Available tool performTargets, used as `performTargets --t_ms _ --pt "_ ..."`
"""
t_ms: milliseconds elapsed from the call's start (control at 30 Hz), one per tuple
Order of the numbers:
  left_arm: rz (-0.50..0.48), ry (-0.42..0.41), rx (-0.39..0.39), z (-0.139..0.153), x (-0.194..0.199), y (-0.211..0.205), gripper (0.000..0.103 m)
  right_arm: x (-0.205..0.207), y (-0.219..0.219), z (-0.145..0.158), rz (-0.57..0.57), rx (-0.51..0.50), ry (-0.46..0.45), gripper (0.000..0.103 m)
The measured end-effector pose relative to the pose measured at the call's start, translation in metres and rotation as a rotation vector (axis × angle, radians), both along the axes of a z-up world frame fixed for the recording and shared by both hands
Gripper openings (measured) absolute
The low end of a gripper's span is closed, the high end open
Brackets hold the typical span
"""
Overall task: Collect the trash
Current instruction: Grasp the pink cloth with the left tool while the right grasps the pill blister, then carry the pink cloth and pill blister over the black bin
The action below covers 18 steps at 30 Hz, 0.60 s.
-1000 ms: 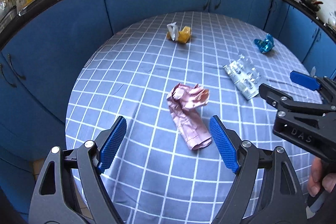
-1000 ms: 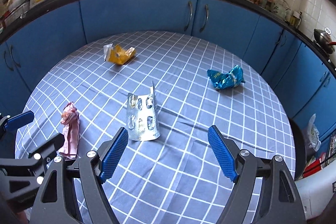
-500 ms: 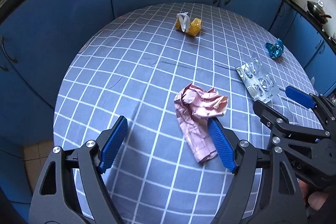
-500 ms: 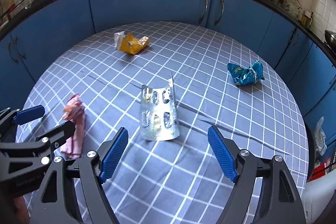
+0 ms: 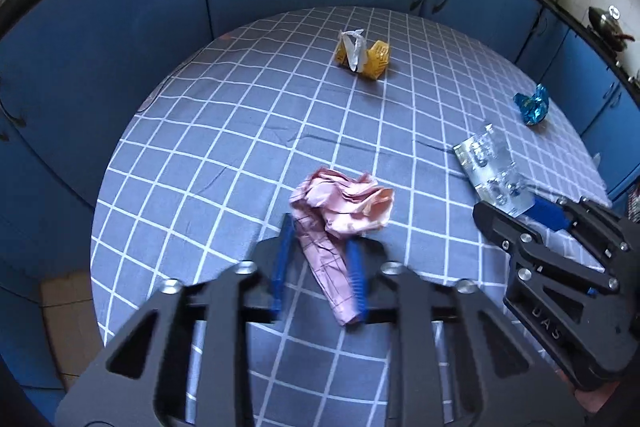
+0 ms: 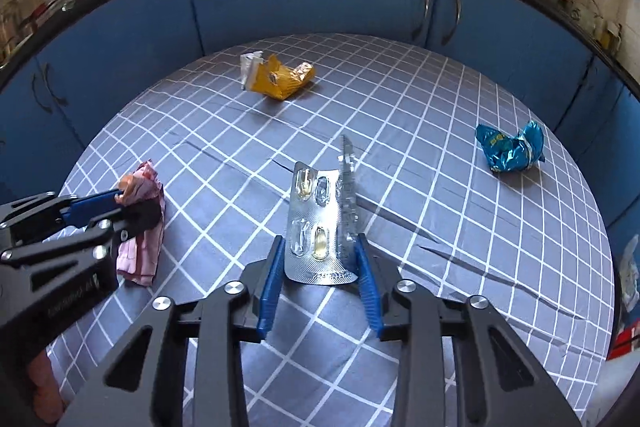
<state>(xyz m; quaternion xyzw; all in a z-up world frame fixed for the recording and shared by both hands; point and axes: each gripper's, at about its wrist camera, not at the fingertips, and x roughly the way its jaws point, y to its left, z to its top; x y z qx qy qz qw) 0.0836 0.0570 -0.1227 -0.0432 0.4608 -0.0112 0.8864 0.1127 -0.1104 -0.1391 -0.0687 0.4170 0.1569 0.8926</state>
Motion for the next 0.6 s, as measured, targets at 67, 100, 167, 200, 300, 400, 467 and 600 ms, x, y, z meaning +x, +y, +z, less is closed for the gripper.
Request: performTargets --t_ms 67,100,167,200,300,400,467,600 --pt "-0.002 -0.025 -0.001 0.006 -0.003 0.0 0.021 -0.002 -0.003 0.004 -0.009 0.006 -0.017 0.031" --pt "-0.006 -0.04 -0.001 0.01 -0.004 -0.001 0.021 -0.003 -0.006 0.007 -0.015 0.009 -0.024 0.031" --pt "-0.012 -0.056 0.002 0.017 -0.005 -0.004 0.021 -0.004 -0.013 0.014 -0.032 0.014 -0.036 0.031" --pt "-0.015 -0.065 0.003 0.022 -0.006 -0.006 0.021 -0.004 -0.018 0.018 -0.04 0.022 -0.042 0.031" --pt "-0.027 -0.085 0.002 0.033 -0.004 -0.013 0.021 -0.008 -0.031 0.028 -0.064 0.031 -0.062 0.031" --pt "-0.04 -0.104 0.001 0.044 -0.004 -0.023 0.021 -0.012 -0.045 0.037 -0.091 0.038 -0.081 0.031" --pt "-0.051 -0.117 0.001 0.051 -0.004 -0.032 0.021 -0.015 -0.055 0.042 -0.108 0.04 -0.091 0.031" --pt "-0.079 -0.14 0.006 0.062 -0.004 -0.054 0.021 -0.019 -0.082 0.053 -0.156 0.049 -0.111 0.031"
